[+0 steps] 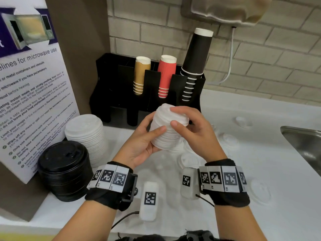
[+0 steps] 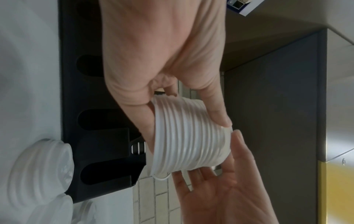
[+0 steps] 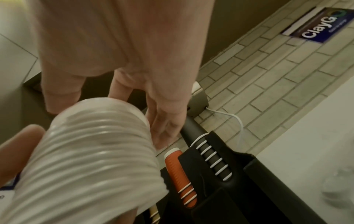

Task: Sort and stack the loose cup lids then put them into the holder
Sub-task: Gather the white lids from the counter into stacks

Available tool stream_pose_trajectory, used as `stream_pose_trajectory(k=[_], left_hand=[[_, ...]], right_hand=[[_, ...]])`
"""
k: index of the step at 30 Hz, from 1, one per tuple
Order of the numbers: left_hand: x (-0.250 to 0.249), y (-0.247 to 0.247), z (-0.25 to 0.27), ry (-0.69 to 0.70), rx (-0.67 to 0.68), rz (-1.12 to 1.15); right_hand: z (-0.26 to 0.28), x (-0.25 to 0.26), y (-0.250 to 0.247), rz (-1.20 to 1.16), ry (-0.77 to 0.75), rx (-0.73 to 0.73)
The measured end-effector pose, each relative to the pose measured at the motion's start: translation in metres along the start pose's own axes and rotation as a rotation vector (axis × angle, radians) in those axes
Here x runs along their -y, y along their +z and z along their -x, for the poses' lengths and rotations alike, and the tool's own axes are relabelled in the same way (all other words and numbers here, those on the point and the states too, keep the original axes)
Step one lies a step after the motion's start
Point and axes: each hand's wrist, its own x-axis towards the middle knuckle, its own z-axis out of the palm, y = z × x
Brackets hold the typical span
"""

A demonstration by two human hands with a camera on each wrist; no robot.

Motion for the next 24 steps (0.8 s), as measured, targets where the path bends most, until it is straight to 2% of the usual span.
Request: stream_pose_trajectory(k=[4, 10, 17, 19, 22, 23, 24], left_hand=[[0.003, 0.001, -0.002, -0.008, 0.012, -0.014], [0.008, 0.000, -0.003, -0.037, -0.006, 0.075], [0.016, 0.002, -0.004, -0.076, -0.030, 0.188], [0.016, 0.002, -0.004, -0.075, -0.031, 0.207], [0.015, -0.004, -0.004, -0.050, -0.043, 0.227], [0.014, -0.006, -0.003, -0.041, -0.043, 0.234], [0.014, -0.007, -0.002, -0.032, -0.039, 0.239]], right_hand=[[0.000, -0.003, -0.008, 0.135, -0.044, 0.087], [0.002, -0.001, -0.012, 0.154, -0.020, 0.155], [0.005, -0.002, -0.012, 0.130, -0.048, 0.145], [0.004, -0.006, -0.016, 0.057, -0.048, 0.119], [-0.001, -0.017, -0.026, -0.001, 0.088, 0.015], [-0.004, -0.021, -0.030, 0.098, 0.162, 0.030], [-0.006, -0.026, -0.034, 0.264, 0.248, 0.111]])
